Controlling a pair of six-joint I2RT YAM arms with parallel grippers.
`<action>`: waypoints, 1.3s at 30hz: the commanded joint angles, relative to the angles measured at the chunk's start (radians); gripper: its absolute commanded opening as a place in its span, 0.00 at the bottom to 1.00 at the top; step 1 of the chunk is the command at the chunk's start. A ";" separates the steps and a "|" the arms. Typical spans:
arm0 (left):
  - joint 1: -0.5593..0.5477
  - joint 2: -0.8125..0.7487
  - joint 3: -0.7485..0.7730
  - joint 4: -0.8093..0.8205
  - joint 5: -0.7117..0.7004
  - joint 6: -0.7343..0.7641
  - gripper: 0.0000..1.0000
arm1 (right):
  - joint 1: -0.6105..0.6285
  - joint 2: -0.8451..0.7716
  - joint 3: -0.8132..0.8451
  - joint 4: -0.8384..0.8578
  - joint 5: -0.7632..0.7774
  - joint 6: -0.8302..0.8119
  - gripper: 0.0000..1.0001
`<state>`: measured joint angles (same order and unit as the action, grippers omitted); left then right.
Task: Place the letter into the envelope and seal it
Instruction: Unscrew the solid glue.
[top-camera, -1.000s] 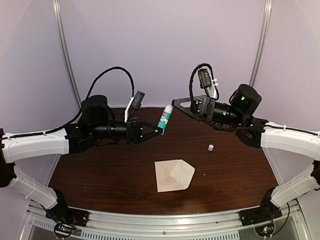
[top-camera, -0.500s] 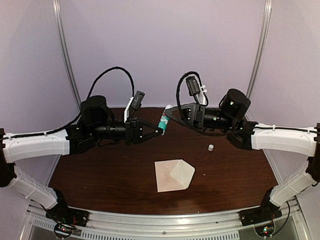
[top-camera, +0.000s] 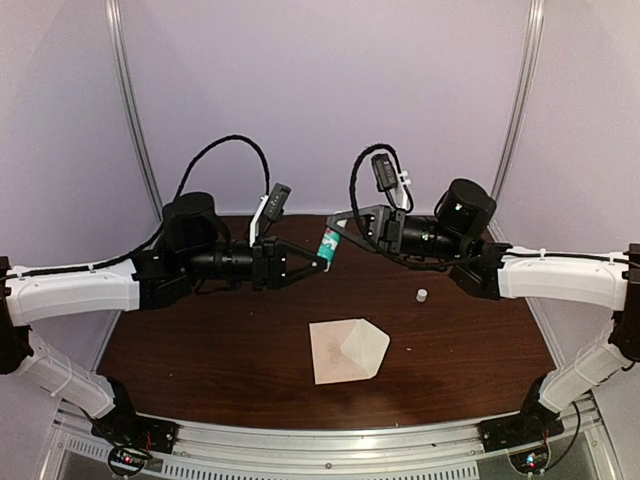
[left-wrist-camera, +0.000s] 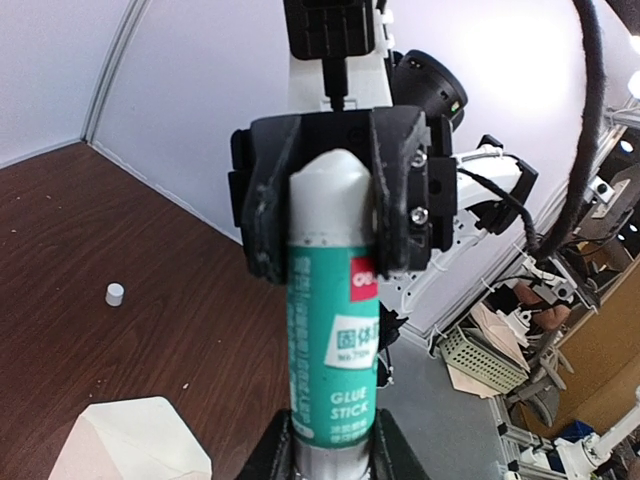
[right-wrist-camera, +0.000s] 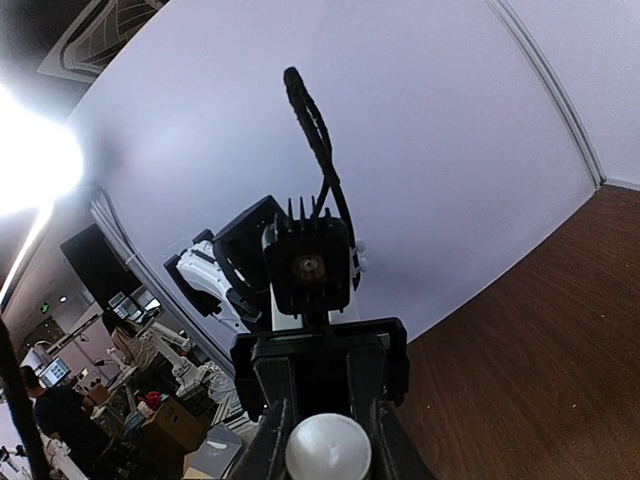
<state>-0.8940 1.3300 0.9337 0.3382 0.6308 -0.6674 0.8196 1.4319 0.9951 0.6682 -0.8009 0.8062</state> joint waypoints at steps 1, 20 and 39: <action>0.006 -0.036 0.008 -0.076 -0.201 0.052 0.00 | 0.018 -0.013 0.041 -0.140 0.113 -0.052 0.06; 0.004 0.015 0.049 -0.315 -0.531 0.098 0.00 | 0.098 0.145 0.232 -0.601 0.603 0.082 0.10; 0.004 -0.092 0.007 -0.043 -0.153 0.019 0.00 | 0.013 -0.158 0.054 -0.337 0.290 -0.134 0.86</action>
<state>-0.8917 1.2881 0.9543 0.1265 0.3145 -0.6273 0.8600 1.2884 1.1198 0.2260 -0.3550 0.7116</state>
